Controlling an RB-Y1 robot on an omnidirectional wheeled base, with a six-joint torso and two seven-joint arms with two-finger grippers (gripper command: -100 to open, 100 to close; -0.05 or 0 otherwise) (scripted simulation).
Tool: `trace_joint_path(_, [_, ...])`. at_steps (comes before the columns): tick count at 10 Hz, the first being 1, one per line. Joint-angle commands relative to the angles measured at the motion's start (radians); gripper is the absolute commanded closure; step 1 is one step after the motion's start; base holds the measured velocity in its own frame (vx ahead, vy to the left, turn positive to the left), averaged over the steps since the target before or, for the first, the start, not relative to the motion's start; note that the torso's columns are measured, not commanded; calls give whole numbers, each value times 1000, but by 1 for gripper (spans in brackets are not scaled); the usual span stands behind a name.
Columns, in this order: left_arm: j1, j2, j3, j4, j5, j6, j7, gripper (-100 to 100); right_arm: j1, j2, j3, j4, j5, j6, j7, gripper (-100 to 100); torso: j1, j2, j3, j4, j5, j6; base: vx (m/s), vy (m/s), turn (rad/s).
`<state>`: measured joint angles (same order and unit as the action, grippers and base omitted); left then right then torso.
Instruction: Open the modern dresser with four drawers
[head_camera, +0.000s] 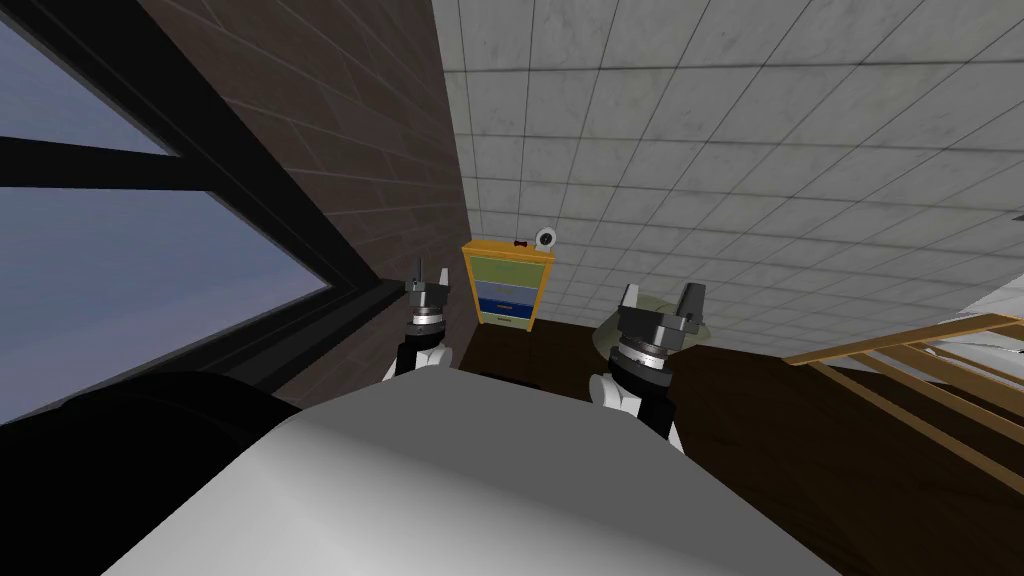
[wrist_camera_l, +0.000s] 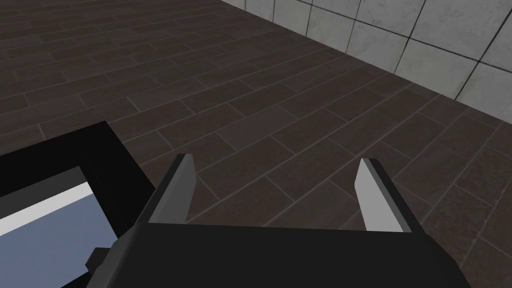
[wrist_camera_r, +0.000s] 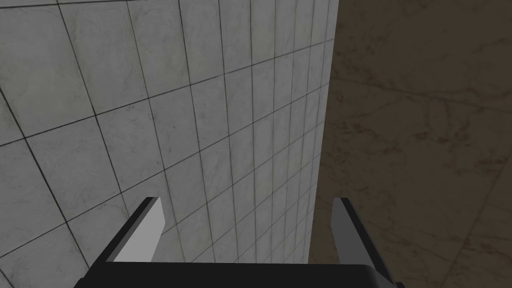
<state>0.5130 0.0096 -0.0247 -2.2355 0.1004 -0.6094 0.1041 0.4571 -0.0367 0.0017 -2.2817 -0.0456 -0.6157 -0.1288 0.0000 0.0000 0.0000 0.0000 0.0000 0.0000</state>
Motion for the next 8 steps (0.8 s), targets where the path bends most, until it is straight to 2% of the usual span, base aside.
trace_joint_path(1, [0,0,0,0,0,0,0,0,0,0,0,0,0,0,0,0,0,40,-82,41,0,0,0,0,0])
trace_joint_path(8, [0,0,0,0,0,0,0,0,0,0,0,0,0,0,0,0,0,544,-1087,544,0,0,0,0,0])
